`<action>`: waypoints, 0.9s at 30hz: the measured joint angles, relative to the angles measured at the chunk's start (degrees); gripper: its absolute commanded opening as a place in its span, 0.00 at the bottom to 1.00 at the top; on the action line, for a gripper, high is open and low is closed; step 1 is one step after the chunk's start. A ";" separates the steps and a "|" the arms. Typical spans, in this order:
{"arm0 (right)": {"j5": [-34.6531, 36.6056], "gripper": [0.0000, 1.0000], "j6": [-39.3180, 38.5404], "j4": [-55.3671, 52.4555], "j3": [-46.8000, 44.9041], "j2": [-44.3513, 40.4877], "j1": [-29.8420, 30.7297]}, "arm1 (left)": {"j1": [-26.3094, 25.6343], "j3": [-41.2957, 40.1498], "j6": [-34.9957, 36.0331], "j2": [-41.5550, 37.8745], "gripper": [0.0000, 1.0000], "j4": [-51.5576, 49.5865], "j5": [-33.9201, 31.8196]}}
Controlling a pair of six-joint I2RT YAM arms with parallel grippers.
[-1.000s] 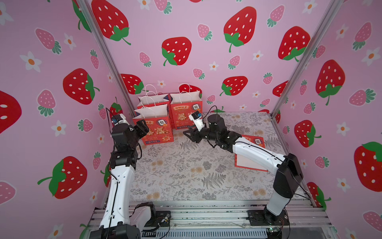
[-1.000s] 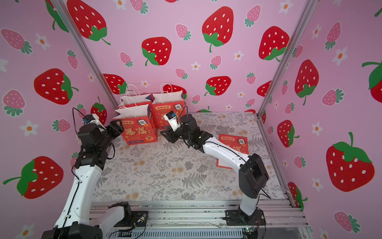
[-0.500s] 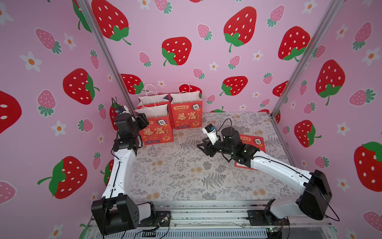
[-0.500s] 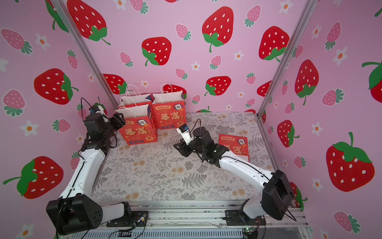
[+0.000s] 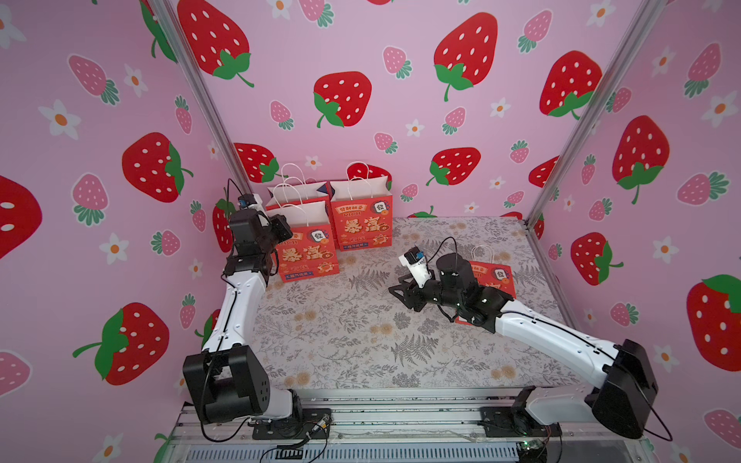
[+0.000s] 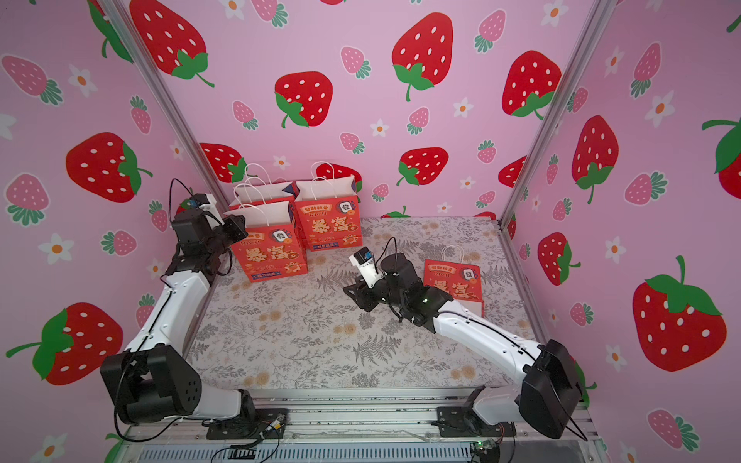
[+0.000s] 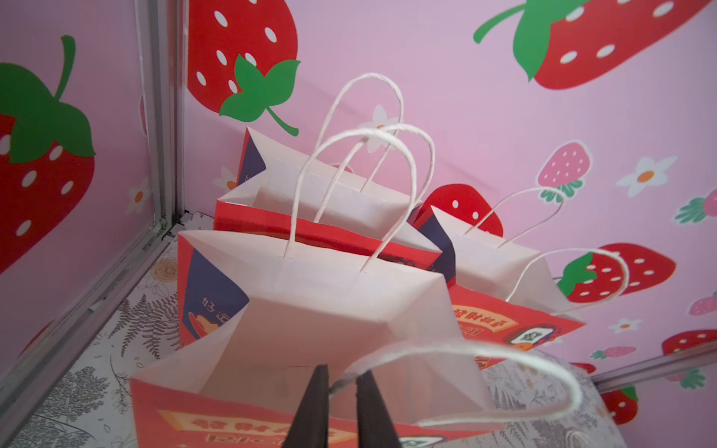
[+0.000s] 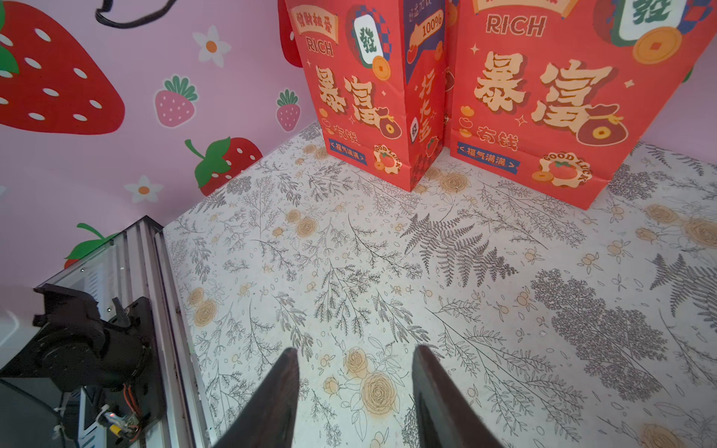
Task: Put away the paper bag
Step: Move the paper bag to the center of the board.
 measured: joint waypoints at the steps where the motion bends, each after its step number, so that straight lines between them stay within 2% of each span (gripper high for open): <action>1: 0.02 0.47 0.13 -0.02 -0.11 -0.57 0.00 | -0.39 0.00 0.24 -0.15 0.07 -0.24 0.31; 3: 0.09 0.47 0.33 -0.28 -0.22 -1.73 0.00 | -1.66 0.04 0.42 -0.68 0.00 -1.18 0.46; 15: 2.86 0.45 1.03 -1.62 -2.49 -8.13 0.00 | -14.97 -0.59 1.14 -10.51 0.00 -9.18 2.78; 24: 5.64 0.44 1.38 -3.19 -4.79 -12.41 -0.72 | -28.83 -7.80 1.20 -16.98 0.00 -12.92 3.26; 26: 5.90 0.46 1.49 -3.50 -5.40 -13.33 -1.18 | -31.69 -9.33 1.31 -17.25 0.00 -13.44 3.17; 27: 5.92 0.51 1.62 -3.80 -5.70 -13.75 -1.70 | -32.96 -9.92 1.42 -17.25 0.00 -13.53 3.19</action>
